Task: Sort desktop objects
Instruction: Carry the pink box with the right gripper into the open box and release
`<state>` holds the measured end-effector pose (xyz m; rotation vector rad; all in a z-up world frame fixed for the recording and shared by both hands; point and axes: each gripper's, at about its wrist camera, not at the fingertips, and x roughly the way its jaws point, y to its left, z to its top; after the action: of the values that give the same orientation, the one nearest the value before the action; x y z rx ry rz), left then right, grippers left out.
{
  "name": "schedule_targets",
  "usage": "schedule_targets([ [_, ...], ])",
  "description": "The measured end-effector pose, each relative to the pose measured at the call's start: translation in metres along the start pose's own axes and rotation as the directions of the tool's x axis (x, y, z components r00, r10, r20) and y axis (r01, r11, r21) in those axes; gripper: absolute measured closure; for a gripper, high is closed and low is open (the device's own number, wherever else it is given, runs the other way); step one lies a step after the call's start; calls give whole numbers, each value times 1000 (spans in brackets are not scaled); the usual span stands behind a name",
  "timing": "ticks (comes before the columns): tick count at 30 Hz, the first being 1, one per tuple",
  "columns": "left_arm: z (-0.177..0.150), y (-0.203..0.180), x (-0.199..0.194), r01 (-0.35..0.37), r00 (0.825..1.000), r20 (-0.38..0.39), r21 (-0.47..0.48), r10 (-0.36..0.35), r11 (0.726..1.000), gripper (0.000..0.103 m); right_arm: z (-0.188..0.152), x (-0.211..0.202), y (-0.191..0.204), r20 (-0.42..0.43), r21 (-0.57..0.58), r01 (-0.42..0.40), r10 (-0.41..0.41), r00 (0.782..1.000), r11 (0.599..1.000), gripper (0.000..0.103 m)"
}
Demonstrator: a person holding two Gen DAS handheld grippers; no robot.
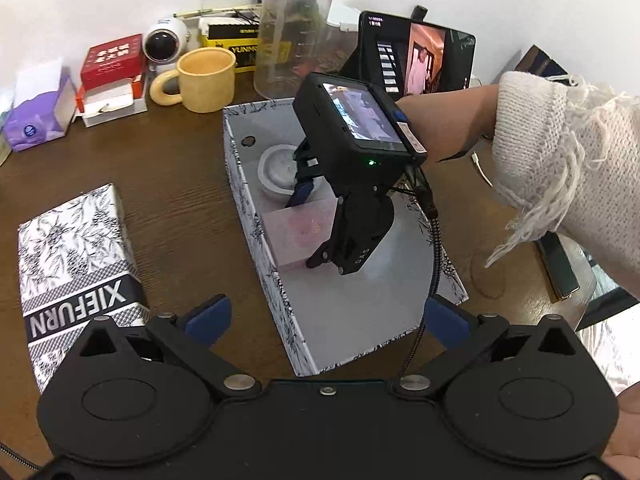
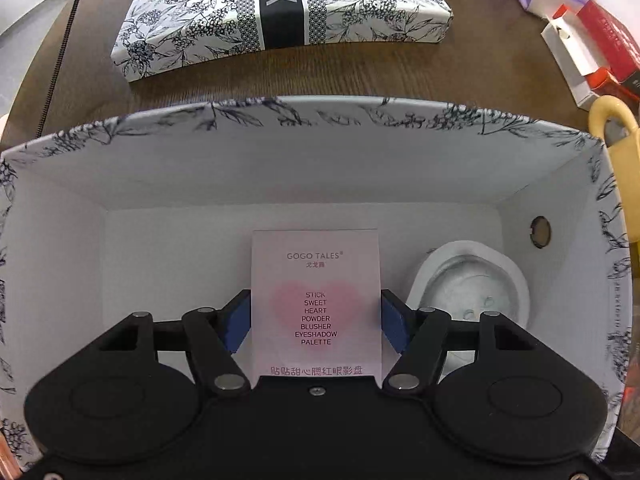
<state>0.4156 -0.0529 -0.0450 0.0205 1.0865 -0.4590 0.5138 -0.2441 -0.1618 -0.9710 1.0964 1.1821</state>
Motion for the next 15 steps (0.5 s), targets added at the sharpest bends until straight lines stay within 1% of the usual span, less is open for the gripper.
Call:
schedule_targets([
  [6,0,0,8,14,1000,-27,6,-14,1000,0,-2,-1,3,15,-21,6,-6,1000,1000,34],
  [11,-3,0,7,21,999,-33,-3,-21,1000,0,0,-1,0,6,-8,9,-9,1000,1000,33],
  [12,-4,0,5,18,999,-32,-4,-19,1000,0,1,-1,1,3,-5,13,-13,1000,1000,32],
  [14,-6,-1,3,15,999,-30,-7,-15,1000,0,5,2,2,-7,4,23,-23,1000,1000,24],
  [15,-7,-1,0,15,1000,-27,-10,-15,1000,0,6,1,4,-4,6,30,-30,1000,1000,18],
])
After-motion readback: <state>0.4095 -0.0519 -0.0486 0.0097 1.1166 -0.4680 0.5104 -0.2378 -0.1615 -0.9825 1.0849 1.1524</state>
